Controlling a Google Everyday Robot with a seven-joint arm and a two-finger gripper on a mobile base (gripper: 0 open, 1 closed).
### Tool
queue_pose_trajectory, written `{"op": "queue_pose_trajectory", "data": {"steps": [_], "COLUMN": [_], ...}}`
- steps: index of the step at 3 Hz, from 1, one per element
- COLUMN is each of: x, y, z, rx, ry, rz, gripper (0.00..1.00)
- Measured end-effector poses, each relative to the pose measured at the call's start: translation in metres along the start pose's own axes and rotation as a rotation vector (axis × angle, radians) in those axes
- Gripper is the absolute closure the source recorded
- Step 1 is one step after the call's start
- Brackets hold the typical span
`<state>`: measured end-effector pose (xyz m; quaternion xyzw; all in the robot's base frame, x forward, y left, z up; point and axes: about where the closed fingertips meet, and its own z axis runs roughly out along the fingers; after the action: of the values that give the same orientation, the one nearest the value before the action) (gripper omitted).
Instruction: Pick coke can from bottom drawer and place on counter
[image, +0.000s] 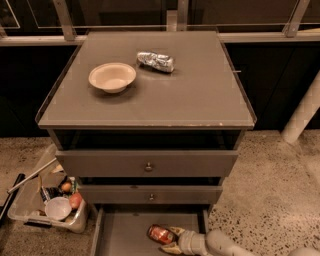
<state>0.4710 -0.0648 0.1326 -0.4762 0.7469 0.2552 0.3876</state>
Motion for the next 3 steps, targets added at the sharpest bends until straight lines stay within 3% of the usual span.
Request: {"op": "queue_pose_trajectory", "data": {"steps": [2,3], "x": [0.0000,0.0000], "y": [0.0001,0.0001], "z": [0.0001,0.0000], "rx": [0.000,0.000], "ry": [0.000,0.000], "rz": [0.000,0.000], "gripper": [0.87,1.00]}}
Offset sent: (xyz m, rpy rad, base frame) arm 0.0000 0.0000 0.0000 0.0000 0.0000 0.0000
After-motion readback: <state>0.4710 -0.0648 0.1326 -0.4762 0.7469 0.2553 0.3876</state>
